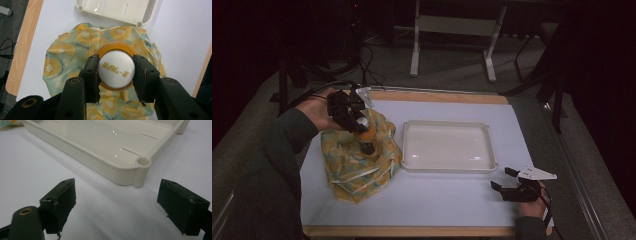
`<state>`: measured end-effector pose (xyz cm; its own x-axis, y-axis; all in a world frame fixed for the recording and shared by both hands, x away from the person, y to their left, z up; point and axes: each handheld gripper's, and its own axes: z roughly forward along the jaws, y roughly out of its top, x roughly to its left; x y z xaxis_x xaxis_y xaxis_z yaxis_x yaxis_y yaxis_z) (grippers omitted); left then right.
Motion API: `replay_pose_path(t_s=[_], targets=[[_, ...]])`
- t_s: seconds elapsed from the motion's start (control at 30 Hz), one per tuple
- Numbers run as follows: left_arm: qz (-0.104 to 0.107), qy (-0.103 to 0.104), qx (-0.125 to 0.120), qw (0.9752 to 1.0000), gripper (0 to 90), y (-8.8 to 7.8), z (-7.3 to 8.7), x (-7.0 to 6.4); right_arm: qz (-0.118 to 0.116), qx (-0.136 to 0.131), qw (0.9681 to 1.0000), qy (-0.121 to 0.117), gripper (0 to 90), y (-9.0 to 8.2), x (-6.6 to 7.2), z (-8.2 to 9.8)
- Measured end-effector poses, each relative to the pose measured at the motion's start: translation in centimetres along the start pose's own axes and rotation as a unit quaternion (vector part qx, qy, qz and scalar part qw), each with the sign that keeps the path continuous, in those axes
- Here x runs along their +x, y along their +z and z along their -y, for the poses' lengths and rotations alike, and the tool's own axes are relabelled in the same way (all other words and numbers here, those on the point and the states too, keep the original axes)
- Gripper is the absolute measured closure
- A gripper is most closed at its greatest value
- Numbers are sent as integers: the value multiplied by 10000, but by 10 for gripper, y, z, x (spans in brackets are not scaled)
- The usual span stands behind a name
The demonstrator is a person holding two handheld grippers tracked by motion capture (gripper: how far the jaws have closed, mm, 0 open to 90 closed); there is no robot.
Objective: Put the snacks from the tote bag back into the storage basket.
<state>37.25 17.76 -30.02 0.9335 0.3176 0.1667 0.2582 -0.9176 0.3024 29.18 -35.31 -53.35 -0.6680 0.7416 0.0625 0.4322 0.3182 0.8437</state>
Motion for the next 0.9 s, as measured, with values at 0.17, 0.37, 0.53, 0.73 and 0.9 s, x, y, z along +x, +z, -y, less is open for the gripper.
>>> replay_pose_path(t_s=[0.17,0.37,0.53,0.73,0.9], targets=[[46,14,7,10000,590,-4,-4,0,-3,6,10000,2,150,0,0,0],[72,78,-5,9999,590,-10,-9,-1,3,1,10000,-5,150,0,0,0],[26,121,-66,9999,590,-16,-13,-2,-1,5,10000,0,150,0,0,0],[52,159,-78,9998,590,-20,-19,-2,0,10,10000,-3,150,0,0,0],[56,187,-67,9998,590,-20,-24,-3,-4,19,10000,-4,150,0,0,0]])
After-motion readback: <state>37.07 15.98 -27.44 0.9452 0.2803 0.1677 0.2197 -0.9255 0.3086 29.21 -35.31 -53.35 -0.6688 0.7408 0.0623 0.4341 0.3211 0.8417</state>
